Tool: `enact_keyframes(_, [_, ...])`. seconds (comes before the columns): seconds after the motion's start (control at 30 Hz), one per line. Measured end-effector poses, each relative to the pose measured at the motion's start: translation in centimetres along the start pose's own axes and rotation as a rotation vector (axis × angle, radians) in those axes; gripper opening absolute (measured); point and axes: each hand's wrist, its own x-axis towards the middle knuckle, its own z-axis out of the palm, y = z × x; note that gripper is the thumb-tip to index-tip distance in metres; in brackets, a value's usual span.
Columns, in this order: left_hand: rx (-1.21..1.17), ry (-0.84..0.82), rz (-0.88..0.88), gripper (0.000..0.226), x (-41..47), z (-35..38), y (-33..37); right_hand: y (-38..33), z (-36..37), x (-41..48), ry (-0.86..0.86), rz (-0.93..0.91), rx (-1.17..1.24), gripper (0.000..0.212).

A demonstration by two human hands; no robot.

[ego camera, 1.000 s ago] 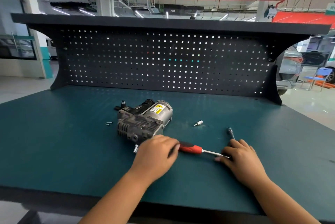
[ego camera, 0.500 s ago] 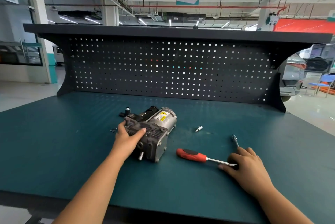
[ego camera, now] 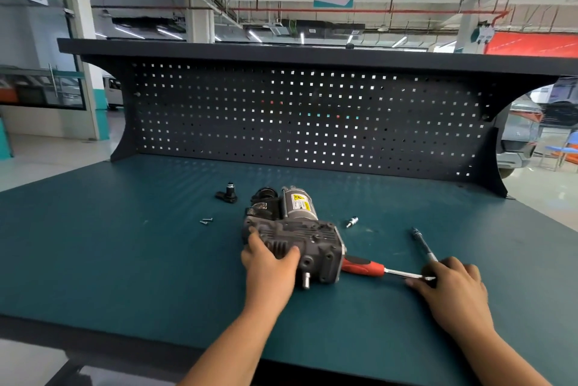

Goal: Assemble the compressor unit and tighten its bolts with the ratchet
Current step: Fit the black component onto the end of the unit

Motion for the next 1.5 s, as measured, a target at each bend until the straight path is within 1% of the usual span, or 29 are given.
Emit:
enact_keyframes(0.17, [-0.055, -0.056, -0.028, 0.079, -2.0, 1.0, 0.4, 0.5, 0.1, 0.3, 0.027, 0.102, 0.026, 0.03])
enact_keyframes(0.27, [-0.083, -0.049, 0.004, 0.075, -3.0, 1.3, 0.2, 0.7, 0.1, 0.3, 0.034, 0.119, 0.063, 0.028])
enact_keyframes(0.4, [-0.189, -0.079, 0.029, 0.072, -4.2, 2.1, 0.1, 0.8, -0.2, 0.2, 0.006, 0.165, -0.126, 0.026])
enact_keyframes(0.43, [-0.204, -0.087, 0.024, 0.07, -4.5, 2.3, 0.1, 0.7, -0.4, 0.2, 0.005, 0.165, -0.118, 0.028])
enact_keyframes(0.5, [-0.276, -0.047, 0.013, 0.059, -4.3, 2.1, -0.2, -0.2, -0.9, 0.1, 0.06, 0.101, 0.02, 0.034])
enact_keyframes(0.57, [-0.394, 0.055, -0.042, 0.038, -3.1, 1.2, 0.0, -2.2, -1.6, -0.2, 0.152, -0.042, 0.245, 0.036])
enact_keyframes(0.6, [-0.429, 0.115, -0.078, 0.033, -2.0, 0.7, 0.1, -3.7, -2.1, -0.5, 0.146, -0.098, 0.341, 0.035])
enact_keyframes(0.63, [-0.431, 0.165, -0.105, 0.03, -0.5, 0.1, 0.3, -5.4, -2.6, -0.8, 0.104, -0.148, 0.405, 0.037])
enact_keyframes(0.67, [-0.422, 0.189, -0.135, 0.027, 1.0, -0.5, 0.5, -7.2, -2.9, -1.1, 0.058, -0.214, 0.422, 0.04])
enact_keyframes(0.7, [-0.419, 0.175, -0.177, 0.023, 2.5, -1.1, 0.8, -8.8, -3.0, -1.4, 0.05, -0.302, 0.392, 0.043])
enact_keyframes(0.73, [-0.447, 0.126, -0.239, 0.017, 4.0, -1.5, 1.1, -10.4, -3.0, -1.6, 0.07, -0.399, 0.317, 0.047])
enact_keyframes(0.77, [-0.506, 0.035, -0.335, 0.015, 5.1, -1.8, 1.4, -12.0, -2.8, -1.9, 0.097, -0.492, 0.223, 0.052])
enact_keyframes(0.8, [-0.574, -0.096, -0.453, 0.02, 5.9, -2.1, 1.5, -13.8, -2.5, -2.4, 0.083, -0.565, 0.136, 0.059])
enact_keyframes(0.83, [-0.631, -0.206, -0.559, 0.027, 6.5, -2.2, 1.7, -15.6, -2.2, -2.8, 0.007, -0.596, 0.061, 0.069])
enact_keyframes(0.87, [-0.68, -0.304, -0.624, 0.032, 6.9, -2.0, 1.6, -17.0, -1.8, -3.0, -0.074, -0.593, 0.01, 0.077])
enact_keyframes(0.9, [-0.708, -0.385, -0.649, 0.037, 7.2, -1.8, 1.4, -18.0, -1.2, -3.0, -0.134, -0.569, -0.019, 0.083])
enact_keyframes(0.97, [-0.722, -0.444, -0.677, 0.044, 7.8, -1.2, 0.9, -19.5, -0.8, -3.3, -0.193, -0.526, -0.121, 0.091])
enact_keyframes(1.0, [-0.736, -0.458, -0.687, 0.046, 8.0, -1.0, 0.8, -19.6, -1.1, -3.4, -0.2, -0.517, -0.156, 0.095])
enact_keyframes(1.03, [-0.75, -0.474, -0.695, 0.048, 8.1, -1.0, 0.8, -19.5, -1.0, -3.6, -0.167, -0.501, -0.155, 0.096])
enact_keyframes(1.1, [-0.776, -0.487, -0.702, 0.051, 8.2, -0.9, 0.9, -19.1, -0.4, -3.7, -0.051, -0.517, -0.166, 0.085])
enact_keyframes(1.17, [-0.782, -0.479, -0.688, 0.049, 8.1, -1.0, 1.1, -18.6, 0.1, -3.4, 0.004, -0.54, -0.175, 0.078])
enact_keyframes(1.27, [-0.775, -0.485, -0.651, 0.038, 6.9, -1.7, 2.0, -17.2, 0.0, -2.8, 0.11, -0.633, -0.07, 0.075])
enact_keyframes(1.33, [-0.786, -0.452, -0.606, 0.032, 6.1, -2.8, 2.6, -16.4, -0.9, -2.4, 0.105, -0.688, 0.03, 0.075])
enact_keyframes(1.37, [-0.796, -0.428, -0.572, 0.031, 5.8, -3.4, 2.9, -16.2, -1.5, -2.0, 0.092, -0.68, 0.107, 0.074])
enact_keyframes(1.43, [-0.816, -0.414, -0.521, 0.035, 5.1, -4.8, 3.6, -16.0, -2.8, -0.9, 0.051, -0.566, 0.298, 0.07])
enact_keyframes(1.5, [-0.791, -0.458, -0.477, 0.037, 4.3, -5.8, 4.2, -15.8, -3.8, 0.1, -0.043, -0.417, 0.502, 0.064])
